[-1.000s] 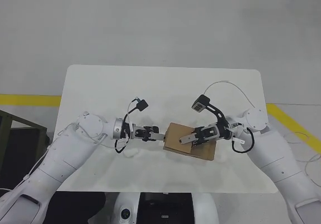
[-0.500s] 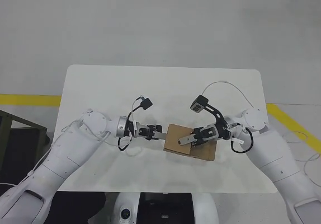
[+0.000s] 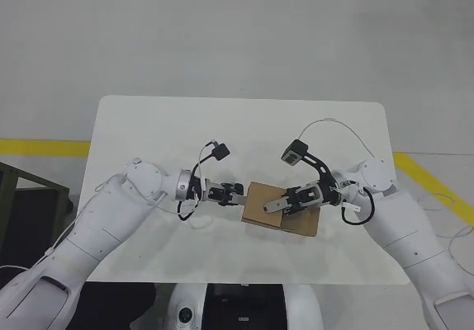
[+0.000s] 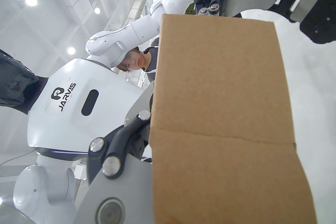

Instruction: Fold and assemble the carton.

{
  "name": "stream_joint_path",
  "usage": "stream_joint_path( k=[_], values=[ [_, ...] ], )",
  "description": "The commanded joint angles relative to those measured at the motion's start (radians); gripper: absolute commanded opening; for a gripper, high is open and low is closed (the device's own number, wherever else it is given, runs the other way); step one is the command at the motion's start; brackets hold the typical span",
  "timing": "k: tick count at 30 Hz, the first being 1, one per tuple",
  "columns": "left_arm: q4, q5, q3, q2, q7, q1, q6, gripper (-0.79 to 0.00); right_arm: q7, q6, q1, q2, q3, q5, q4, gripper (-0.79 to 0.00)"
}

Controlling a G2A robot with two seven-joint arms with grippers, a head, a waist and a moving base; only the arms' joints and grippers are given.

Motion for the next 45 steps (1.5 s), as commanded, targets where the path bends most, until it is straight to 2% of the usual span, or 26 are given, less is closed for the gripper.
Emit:
stream_joint_path(
  k=[1,27,45],
  values=[
    [0.000,0.002,-0.001,-0.001,0.000,0.000,-0.001,0.000,0.000,0.000,0.000,0.000,0.000,0.000,0.001,-0.785],
    [-0.028,0.029,-0.037,0.001,0.001,0.035,-0.038,0.000,0.000,0.000,-0.003,-0.003,0.000,-0.007,-0.001,-0.785],
    [-0.036,0.037,-0.031,-0.008,0.005,0.039,-0.052,0.000,0.000,0.000,-0.002,-0.003,0.000,-0.008,-0.005,-0.785]
  ],
)
